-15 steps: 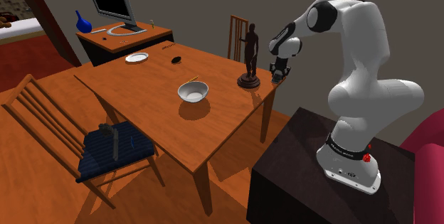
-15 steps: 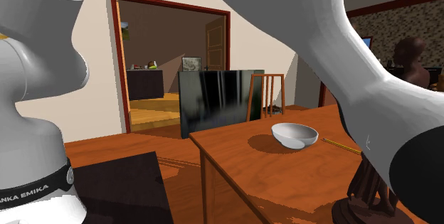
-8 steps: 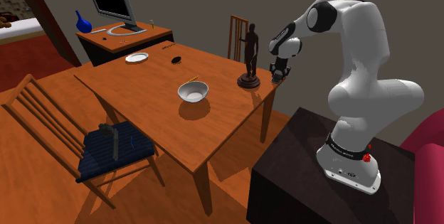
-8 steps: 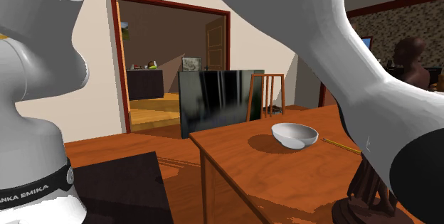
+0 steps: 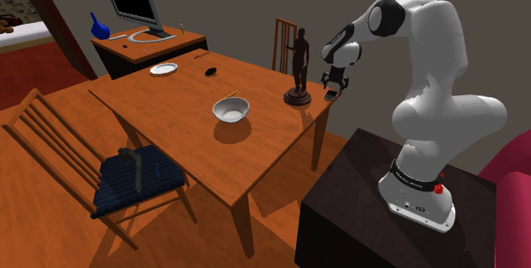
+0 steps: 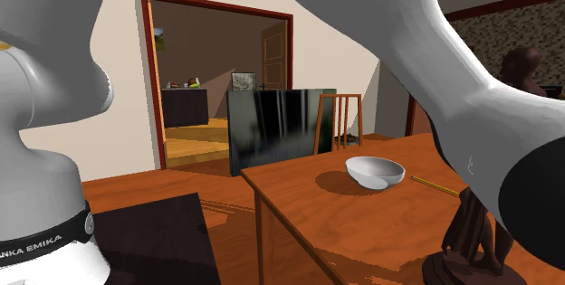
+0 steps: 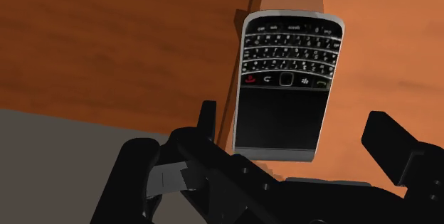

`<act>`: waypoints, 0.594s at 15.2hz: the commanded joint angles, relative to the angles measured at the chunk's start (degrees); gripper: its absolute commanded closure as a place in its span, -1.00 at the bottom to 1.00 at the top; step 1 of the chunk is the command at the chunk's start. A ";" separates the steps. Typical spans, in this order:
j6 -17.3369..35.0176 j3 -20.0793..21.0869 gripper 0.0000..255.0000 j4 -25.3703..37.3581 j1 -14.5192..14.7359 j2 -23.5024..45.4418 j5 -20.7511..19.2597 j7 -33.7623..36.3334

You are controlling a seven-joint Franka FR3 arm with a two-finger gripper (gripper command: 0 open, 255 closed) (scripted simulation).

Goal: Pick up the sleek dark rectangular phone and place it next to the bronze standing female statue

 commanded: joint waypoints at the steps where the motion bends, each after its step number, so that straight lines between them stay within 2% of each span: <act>1: -2.06 -0.06 -1.00 -0.34 -0.16 -2.42 -0.05 -0.04; 9: -3.01 -0.09 -1.00 -0.47 -0.20 -3.50 -0.07 -0.02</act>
